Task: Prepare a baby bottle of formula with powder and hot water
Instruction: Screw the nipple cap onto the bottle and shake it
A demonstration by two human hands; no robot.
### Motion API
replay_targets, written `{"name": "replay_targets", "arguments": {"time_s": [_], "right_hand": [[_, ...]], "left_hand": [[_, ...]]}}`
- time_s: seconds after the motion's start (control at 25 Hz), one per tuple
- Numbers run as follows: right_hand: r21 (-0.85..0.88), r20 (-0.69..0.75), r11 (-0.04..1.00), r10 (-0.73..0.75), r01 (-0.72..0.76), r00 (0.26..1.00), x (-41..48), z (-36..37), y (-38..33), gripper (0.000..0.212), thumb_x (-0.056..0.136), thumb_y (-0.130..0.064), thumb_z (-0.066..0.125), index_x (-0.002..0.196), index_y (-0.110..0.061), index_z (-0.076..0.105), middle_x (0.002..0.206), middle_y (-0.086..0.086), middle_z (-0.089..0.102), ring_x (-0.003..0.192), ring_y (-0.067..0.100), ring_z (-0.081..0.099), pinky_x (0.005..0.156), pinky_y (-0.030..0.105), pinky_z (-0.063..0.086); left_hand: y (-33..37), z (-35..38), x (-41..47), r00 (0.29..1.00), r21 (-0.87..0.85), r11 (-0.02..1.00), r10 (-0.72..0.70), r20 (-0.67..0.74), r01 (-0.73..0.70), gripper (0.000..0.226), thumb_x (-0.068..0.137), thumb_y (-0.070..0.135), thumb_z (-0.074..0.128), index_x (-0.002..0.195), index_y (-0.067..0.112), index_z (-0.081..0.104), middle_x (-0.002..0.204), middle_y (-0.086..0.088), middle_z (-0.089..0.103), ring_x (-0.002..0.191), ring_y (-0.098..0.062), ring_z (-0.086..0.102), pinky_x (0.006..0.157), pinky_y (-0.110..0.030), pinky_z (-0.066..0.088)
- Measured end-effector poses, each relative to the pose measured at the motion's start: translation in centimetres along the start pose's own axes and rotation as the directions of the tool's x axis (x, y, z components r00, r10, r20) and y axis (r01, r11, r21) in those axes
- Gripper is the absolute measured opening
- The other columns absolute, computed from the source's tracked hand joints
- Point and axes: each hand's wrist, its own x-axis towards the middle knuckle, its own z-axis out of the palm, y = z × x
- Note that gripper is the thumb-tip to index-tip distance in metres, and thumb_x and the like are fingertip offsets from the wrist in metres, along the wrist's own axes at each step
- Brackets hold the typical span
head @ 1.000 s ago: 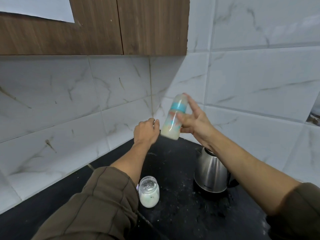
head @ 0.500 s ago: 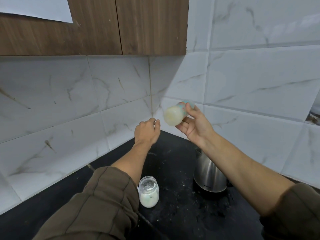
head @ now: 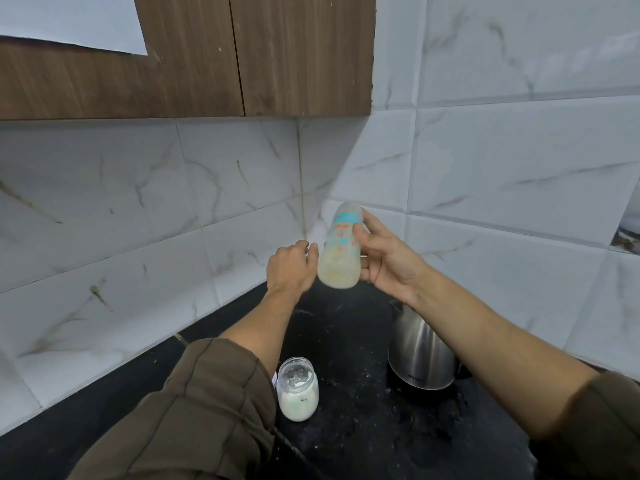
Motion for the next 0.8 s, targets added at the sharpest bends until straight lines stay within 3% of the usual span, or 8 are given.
{"name": "replay_targets", "arguments": {"time_s": [0.08,0.24,0.32,0.4,0.48,0.6,0.68,0.8], "right_hand": [[-0.069,0.052,0.998,-0.007,0.011,0.999,-0.4,0.2,0.0,0.056,0.095,-0.025,0.067,0.149,-0.026,0.049,0.117,0.009,0.075,0.099,0.029,0.076,0.074,0.041,0.066],[0.169,-0.243,0.977,-0.086,0.129,0.966,1.1,-0.2,-0.6,0.050,0.101,-0.030,0.064,0.147,-0.014,0.051,0.120,0.010,0.072,0.092,0.026,0.078,0.071,0.037,0.064],[0.145,-0.191,0.986,-0.054,0.083,0.980,0.8,-0.1,-0.6,0.050,0.099,-0.030,0.065,0.145,-0.017,0.052,0.123,0.013,0.069,0.092,0.026,0.077,0.072,0.037,0.065],[-0.031,-0.058,0.999,-0.012,0.010,0.998,0.1,0.1,-0.5,0.058,0.094,-0.028,0.067,0.149,-0.023,0.049,0.123,0.013,0.071,0.096,0.028,0.077,0.070,0.039,0.065],[-0.075,-0.032,0.996,-0.040,0.038,0.999,-0.1,0.0,-0.4,0.063,0.094,-0.026,0.068,0.153,-0.028,0.045,0.120,0.010,0.073,0.095,0.028,0.077,0.069,0.039,0.064],[0.143,-0.265,0.968,-0.164,0.207,0.950,1.1,-0.4,-0.9,0.062,0.100,-0.024,0.065,0.157,-0.026,0.038,0.122,0.009,0.071,0.094,0.028,0.077,0.072,0.038,0.063],[0.188,-0.328,0.942,-0.206,0.277,0.922,1.5,-0.3,-0.9,0.062,0.101,-0.024,0.065,0.156,-0.026,0.037,0.131,0.013,0.068,0.098,0.028,0.076,0.075,0.038,0.062],[-0.103,-0.105,0.978,-0.194,0.183,0.975,0.3,0.3,-0.8,0.079,0.092,-0.021,0.071,0.159,-0.036,0.031,0.120,0.009,0.074,0.101,0.029,0.075,0.079,0.042,0.062]], "left_hand": [[0.2,-0.3,0.1,1.000,0.019,1.000,0.007,-0.002,-0.007,0.032,0.102,0.034,0.050,0.123,0.016,0.066,0.104,-0.009,0.073,0.092,-0.029,0.066,0.078,-0.038,0.051],[0.3,-0.4,-0.1,0.999,-0.042,0.999,-0.020,-0.036,0.019,0.043,0.105,0.040,0.035,0.117,0.016,0.069,0.101,-0.012,0.074,0.095,-0.034,0.063,0.080,-0.040,0.048],[0.2,-0.3,-0.1,0.999,-0.037,0.999,-0.010,-0.033,0.009,0.042,0.105,0.039,0.037,0.118,0.015,0.069,0.102,-0.011,0.074,0.095,-0.033,0.064,0.079,-0.039,0.049],[0.2,-0.3,-0.1,1.000,-0.003,1.000,0.009,-0.018,-0.009,0.034,0.103,0.033,0.045,0.121,0.015,0.067,0.104,-0.011,0.074,0.095,-0.032,0.065,0.077,-0.038,0.048],[0.2,-0.5,-0.2,1.000,0.001,1.000,0.008,-0.017,-0.008,0.033,0.102,0.031,0.047,0.121,0.014,0.068,0.104,-0.012,0.073,0.095,-0.034,0.065,0.078,-0.039,0.048],[0.1,-0.4,-0.3,1.000,-0.038,0.999,-0.011,-0.026,0.010,0.043,0.105,0.040,0.035,0.113,0.015,0.069,0.098,-0.011,0.074,0.093,-0.034,0.064,0.078,-0.040,0.049],[0.1,-0.4,-0.4,0.999,-0.047,0.999,-0.023,-0.031,0.022,0.046,0.105,0.041,0.033,0.113,0.015,0.070,0.098,-0.010,0.075,0.091,-0.032,0.063,0.079,-0.040,0.049],[-0.3,-0.3,-0.3,1.000,0.000,1.000,0.009,-0.001,-0.009,0.036,0.105,0.035,0.041,0.114,0.012,0.067,0.098,-0.011,0.073,0.082,-0.027,0.060,0.073,-0.036,0.048]]}}
